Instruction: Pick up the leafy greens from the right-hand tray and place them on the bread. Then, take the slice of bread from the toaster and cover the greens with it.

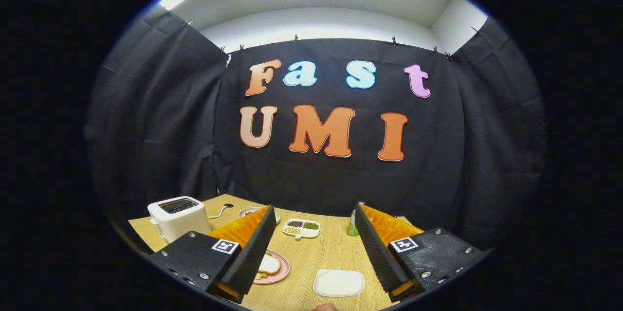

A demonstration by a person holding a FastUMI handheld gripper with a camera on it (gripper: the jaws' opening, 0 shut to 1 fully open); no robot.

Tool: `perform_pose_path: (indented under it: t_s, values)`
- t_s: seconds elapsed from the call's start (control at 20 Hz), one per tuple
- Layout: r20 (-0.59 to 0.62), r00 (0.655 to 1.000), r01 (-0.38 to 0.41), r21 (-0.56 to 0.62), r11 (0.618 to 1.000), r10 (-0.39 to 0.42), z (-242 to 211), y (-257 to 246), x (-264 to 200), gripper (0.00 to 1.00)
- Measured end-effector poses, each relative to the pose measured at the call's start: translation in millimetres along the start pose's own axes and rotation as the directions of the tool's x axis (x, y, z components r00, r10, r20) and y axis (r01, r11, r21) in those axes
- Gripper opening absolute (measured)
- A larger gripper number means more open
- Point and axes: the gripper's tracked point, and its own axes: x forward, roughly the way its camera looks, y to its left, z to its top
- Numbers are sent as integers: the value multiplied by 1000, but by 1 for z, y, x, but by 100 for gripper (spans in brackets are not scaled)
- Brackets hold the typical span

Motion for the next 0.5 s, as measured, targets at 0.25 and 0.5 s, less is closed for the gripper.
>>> perform_pose_path:
  t_s: [0.25,0.5]
  values:
    - [42,999,-21,32,999,20,11,7,-15,98]
    - [84,996,-19,36,999,16,11,2,-21,98]
